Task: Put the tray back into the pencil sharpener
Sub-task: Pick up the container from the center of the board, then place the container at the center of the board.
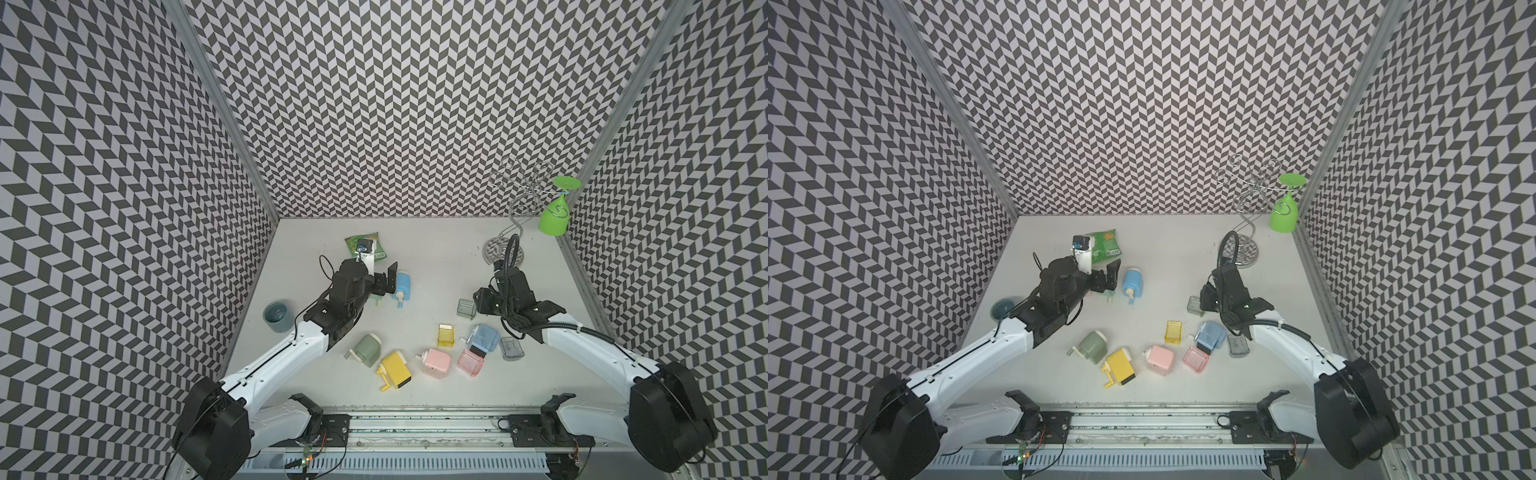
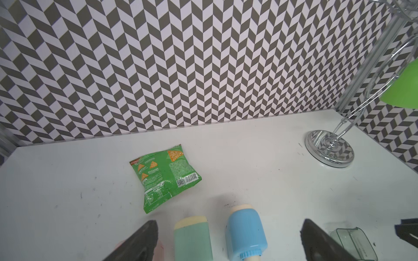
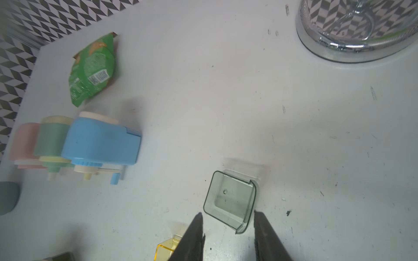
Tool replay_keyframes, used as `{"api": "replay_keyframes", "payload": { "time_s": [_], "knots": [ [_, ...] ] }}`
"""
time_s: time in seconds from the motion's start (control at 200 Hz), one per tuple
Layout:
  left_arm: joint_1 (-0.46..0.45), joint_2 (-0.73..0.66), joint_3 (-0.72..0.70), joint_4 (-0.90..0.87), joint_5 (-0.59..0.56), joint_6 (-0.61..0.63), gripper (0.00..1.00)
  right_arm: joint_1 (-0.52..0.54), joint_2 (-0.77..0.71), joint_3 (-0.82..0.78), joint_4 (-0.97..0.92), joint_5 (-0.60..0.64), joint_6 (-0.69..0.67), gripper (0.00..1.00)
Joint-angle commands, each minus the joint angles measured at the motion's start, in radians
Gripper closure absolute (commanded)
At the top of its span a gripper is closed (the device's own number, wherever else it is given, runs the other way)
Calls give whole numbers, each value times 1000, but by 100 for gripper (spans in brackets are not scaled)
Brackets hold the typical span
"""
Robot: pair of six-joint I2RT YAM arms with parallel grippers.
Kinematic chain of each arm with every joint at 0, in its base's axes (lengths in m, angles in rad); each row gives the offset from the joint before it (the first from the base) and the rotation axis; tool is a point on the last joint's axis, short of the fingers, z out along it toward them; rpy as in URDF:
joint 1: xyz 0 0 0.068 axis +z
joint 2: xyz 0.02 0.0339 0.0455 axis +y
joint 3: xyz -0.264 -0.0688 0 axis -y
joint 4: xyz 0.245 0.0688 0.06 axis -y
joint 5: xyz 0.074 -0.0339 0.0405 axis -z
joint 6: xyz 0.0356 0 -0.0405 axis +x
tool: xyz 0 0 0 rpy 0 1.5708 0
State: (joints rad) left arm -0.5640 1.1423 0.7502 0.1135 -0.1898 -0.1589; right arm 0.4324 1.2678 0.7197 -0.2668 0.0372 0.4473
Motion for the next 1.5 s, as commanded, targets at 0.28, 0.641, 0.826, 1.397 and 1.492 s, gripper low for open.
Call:
{"api": "replay_keyframes", "payload": {
  "time_s": [0.28, 0.641, 0.826, 1.397, 1.492],
  "knots": [
    [1, -45, -15, 80, 66, -20, 0, 6, 125, -38, 86, 9, 61, 63],
    [1, -49, -15, 74, 72, -21, 1, 5, 242, -13, 152, 45, 111, 78],
    [1, -51, -15, 74, 73, -21, 1, 6, 275, 0, 164, 57, 116, 89],
    [1, -49, -14, 72, 81, -15, 1, 2, 411, 174, 110, 169, 38, 100],
    [0, -45, -14, 71, 82, -13, 1, -1, 443, 203, 99, 176, 23, 100]
  ]
}}
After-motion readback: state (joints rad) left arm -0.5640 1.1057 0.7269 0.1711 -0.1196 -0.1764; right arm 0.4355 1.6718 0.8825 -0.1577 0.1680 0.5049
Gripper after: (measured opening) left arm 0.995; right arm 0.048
